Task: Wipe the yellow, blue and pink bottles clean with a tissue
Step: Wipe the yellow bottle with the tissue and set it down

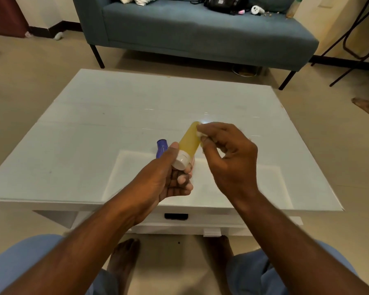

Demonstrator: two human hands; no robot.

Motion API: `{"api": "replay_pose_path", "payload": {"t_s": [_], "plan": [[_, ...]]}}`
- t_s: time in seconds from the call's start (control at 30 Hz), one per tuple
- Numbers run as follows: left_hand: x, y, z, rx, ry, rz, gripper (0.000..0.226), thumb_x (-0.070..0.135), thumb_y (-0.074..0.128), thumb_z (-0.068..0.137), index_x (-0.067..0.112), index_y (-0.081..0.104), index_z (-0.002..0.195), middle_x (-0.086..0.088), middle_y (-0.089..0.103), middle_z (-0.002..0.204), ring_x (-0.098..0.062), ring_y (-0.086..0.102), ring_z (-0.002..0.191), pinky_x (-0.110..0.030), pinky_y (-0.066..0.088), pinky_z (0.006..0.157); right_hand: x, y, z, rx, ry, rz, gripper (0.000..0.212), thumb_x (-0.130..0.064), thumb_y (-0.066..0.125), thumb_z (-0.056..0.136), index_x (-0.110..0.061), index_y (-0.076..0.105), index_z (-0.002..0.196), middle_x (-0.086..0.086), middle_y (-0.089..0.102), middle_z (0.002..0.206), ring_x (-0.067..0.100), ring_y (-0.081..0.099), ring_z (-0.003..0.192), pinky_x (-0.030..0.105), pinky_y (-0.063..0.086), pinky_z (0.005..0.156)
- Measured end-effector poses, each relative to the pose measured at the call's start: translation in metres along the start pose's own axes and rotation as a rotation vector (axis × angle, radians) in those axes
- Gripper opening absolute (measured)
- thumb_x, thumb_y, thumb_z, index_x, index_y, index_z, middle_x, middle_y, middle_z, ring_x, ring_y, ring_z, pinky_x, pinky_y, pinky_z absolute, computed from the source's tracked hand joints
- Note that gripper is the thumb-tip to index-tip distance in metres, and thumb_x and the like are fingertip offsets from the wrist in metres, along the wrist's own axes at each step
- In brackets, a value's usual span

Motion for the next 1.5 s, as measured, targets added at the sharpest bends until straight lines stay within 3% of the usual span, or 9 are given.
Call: {"api": "replay_pose_path", "payload": {"t_s": [0.17,0.3,0.47,0.6,0.7,0.83,1.0,1.17,1.5], "plan": [[0.001,-0.013,0.002,0.029,0.042,0.039,0.06,0.057,0.031,0.098,0.007,0.063,0.091,-0.001,0.051,0.056,-0.019,0.06,0.066,-0.041,0.055,0.087,-0.019,0.006,-0.026,-0.165,-0.126,-0.001,0.028,0.008,0.074,0.085,-0.007,0.08,0.108,0.004,0.07,0.108,0.012,0.068,0.101,0.024,0.057,0.085],[-0.002,-0.007,0.001,-0.011,-0.028,-0.099,0.058,0.059,0.038,0.095,0.006,0.059,0.087,-0.005,0.052,0.058,-0.021,0.06,0.063,-0.042,0.054,0.083,0.001,0.001,0.001,0.021,0.068,0.059,0.023,0.001,0.072,0.092,-0.009,0.079,0.111,0.003,0.071,0.108,0.011,0.07,0.099,0.027,0.061,0.081],[-0.001,-0.006,-0.001,-0.073,-0.039,-0.368,0.06,0.057,0.039,0.097,0.011,0.066,0.07,-0.001,0.035,0.056,-0.019,0.051,0.061,-0.041,0.05,0.08,-0.023,0.008,-0.031,-0.12,0.019,0.097,0.03,0.008,0.071,0.088,-0.011,0.079,0.109,0.0,0.07,0.11,0.013,0.07,0.104,0.023,0.058,0.083],[0.0,-0.007,-0.002,-0.127,-0.073,-0.369,0.056,0.058,0.044,0.094,0.011,0.062,0.071,-0.003,0.039,0.058,-0.021,0.051,0.062,-0.039,0.054,0.074,0.0,0.004,-0.004,0.055,0.206,0.152,0.022,0.001,0.07,0.093,-0.013,0.078,0.107,-0.004,0.073,0.107,0.01,0.072,0.101,0.027,0.061,0.082],[0.007,-0.016,-0.002,0.018,0.006,-0.024,0.056,0.06,0.045,0.09,0.008,0.064,0.083,-0.008,0.056,0.063,-0.024,0.063,0.068,-0.042,0.057,0.08,-0.004,0.006,-0.014,-0.05,0.263,0.184,0.017,-0.006,0.072,0.094,-0.015,0.078,0.107,-0.007,0.075,0.104,0.012,0.073,0.1,0.022,0.059,0.078],[0.024,-0.062,0.001,0.495,0.393,0.963,0.038,0.063,0.056,0.084,0.027,0.064,0.09,0.012,0.068,0.079,-0.007,0.065,0.075,-0.029,0.054,0.069,-0.006,0.005,-0.017,-0.122,0.295,0.225,0.017,-0.012,0.074,0.094,-0.016,0.079,0.109,-0.008,0.078,0.104,0.008,0.074,0.099,0.019,0.059,0.08],[0.032,-0.108,-0.004,0.749,0.453,1.058,0.03,0.048,0.074,0.079,0.029,0.063,0.099,0.011,0.067,0.094,-0.01,0.063,0.09,-0.031,0.051,0.075,0.012,-0.011,0.003,0.08,0.501,0.27,0.02,-0.022,0.073,0.095,-0.024,0.078,0.115,-0.014,0.079,0.104,0.005,0.073,0.1,0.026,0.06,0.093],[0.033,-0.102,-0.005,0.618,0.438,0.83,0.033,0.037,0.077,0.08,0.026,0.065,0.109,0.01,0.07,0.102,-0.007,0.065,0.097,-0.032,0.055,0.087,0.01,-0.001,-0.005,-0.013,0.482,0.225,0.018,-0.027,0.072,0.095,-0.03,0.078,0.112,-0.015,0.078,0.103,0.004,0.073,0.1,0.021,0.06,0.088],[0.025,-0.067,0.005,0.348,0.537,0.769,0.034,0.036,0.08,0.073,0.032,0.063,0.103,0.016,0.07,0.098,-0.001,0.068,0.089,-0.014,0.054,0.071,0.013,0.003,-0.002,0.001,0.441,0.235,0.017,-0.024,0.068,0.1,-0.03,0.076,0.114,-0.013,0.077,0.106,0.007,0.072,0.103,0.021,0.06,0.086]]}}
Point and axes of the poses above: each hand's wrist, its own z-axis towards the middle knuckle, its own y-axis out of the palm, x = y × z, the point moved 1 cm from there along z, towards the middle knuckle
